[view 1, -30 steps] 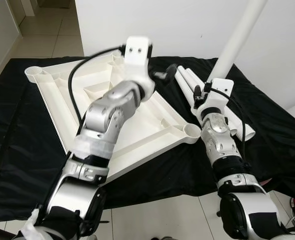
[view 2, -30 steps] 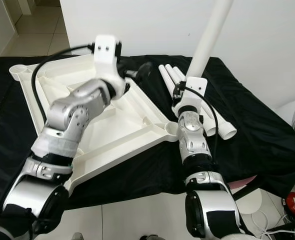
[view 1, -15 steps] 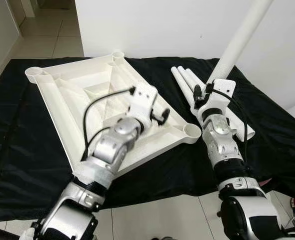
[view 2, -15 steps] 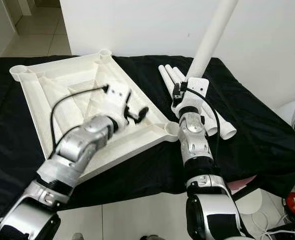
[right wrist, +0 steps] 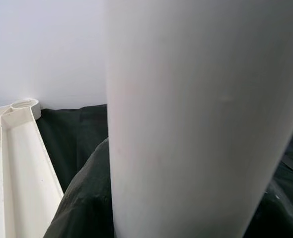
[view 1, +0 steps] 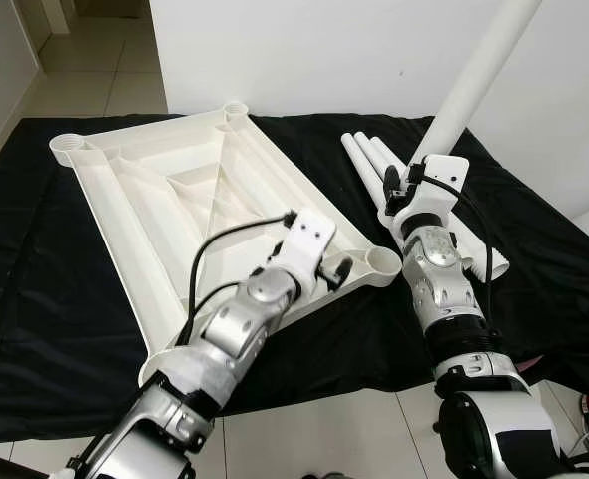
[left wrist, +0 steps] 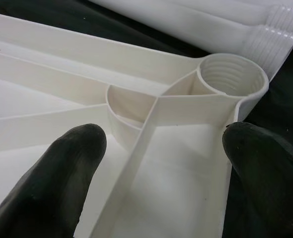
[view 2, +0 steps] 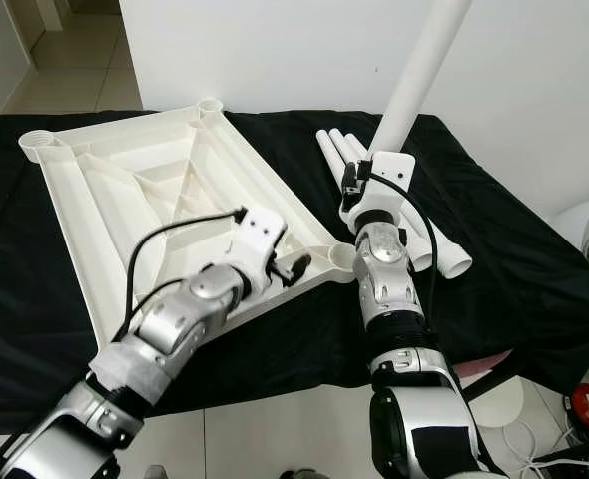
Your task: Building children table
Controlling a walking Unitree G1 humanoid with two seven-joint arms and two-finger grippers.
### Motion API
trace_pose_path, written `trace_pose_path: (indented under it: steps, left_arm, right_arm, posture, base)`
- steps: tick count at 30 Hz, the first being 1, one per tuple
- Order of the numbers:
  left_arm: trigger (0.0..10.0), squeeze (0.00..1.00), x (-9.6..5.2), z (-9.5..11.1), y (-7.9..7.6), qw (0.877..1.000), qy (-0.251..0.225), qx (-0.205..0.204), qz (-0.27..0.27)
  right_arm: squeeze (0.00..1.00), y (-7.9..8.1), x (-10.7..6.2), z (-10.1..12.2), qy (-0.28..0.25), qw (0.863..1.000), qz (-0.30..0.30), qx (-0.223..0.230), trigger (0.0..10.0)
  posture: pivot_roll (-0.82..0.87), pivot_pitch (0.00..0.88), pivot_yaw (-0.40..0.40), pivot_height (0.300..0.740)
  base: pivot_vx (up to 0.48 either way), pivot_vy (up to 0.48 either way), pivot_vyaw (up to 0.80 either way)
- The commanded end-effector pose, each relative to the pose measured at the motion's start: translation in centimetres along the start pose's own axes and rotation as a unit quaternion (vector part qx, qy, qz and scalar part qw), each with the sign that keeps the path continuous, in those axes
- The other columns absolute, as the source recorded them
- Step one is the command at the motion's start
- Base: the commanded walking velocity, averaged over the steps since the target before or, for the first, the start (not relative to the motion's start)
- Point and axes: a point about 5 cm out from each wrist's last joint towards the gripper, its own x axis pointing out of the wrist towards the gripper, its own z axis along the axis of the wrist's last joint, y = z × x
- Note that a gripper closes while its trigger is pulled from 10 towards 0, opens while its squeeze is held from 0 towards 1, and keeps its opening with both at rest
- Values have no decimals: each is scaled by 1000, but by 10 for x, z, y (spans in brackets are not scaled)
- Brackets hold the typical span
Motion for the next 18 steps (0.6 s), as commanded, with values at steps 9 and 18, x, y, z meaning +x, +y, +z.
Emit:
trace_pose_path:
  steps: [9, 18]
  left_arm:
    - [10000, 0, -4, -5, -30, 985, -2, 45, -166]
    - [10000, 0, 4, -2, -36, 984, 3, 59, -166]
  right_arm:
    - [0, -1, 2, 5, -3, 1000, -2, -1, 10000]
    - [0, -3, 3, 6, -4, 1000, -3, -9, 10000]
  posture:
    - [56, 56, -54, 740]
    - [49, 49, -56, 740]
  base:
    - [0, 0, 0]
    - [0, 0, 0]
